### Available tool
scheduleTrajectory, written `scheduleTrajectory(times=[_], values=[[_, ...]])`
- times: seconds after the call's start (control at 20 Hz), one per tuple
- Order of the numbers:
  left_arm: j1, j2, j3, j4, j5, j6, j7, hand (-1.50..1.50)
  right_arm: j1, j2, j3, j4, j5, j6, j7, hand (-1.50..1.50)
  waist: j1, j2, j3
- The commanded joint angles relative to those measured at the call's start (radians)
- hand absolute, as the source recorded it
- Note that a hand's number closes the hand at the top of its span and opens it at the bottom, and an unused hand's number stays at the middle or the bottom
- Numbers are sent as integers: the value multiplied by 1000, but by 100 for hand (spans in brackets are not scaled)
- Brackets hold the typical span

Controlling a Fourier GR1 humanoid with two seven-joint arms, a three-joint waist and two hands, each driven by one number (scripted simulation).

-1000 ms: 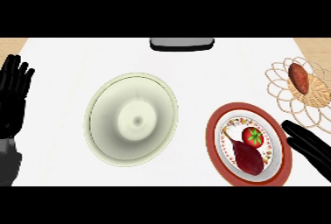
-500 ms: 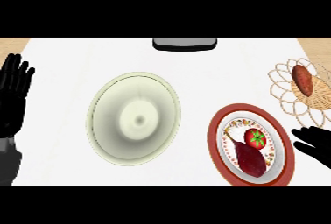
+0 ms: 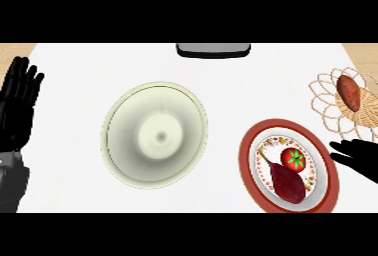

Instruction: Pick the tomato from the plate and place it in the bowl

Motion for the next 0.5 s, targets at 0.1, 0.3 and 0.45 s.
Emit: scheduleTrajectory(times=[0.1, 0.3, 0.45], values=[[8, -34, -10, -36, -36, 19, 3, 0, -89, 136, 160, 106, 187, -20, -2, -150, 9, 1, 1], [15, -25, 30, -8, -9, -39, -14, 0, -114, 199, 160, 106, 217, 54, 42, -150, 3, 0, 0], [4, -13, 23, -75, -26, -12, 76, 0, -117, 245, 194, 230, 309, -17, -33, -150, 6, 0, 1]])
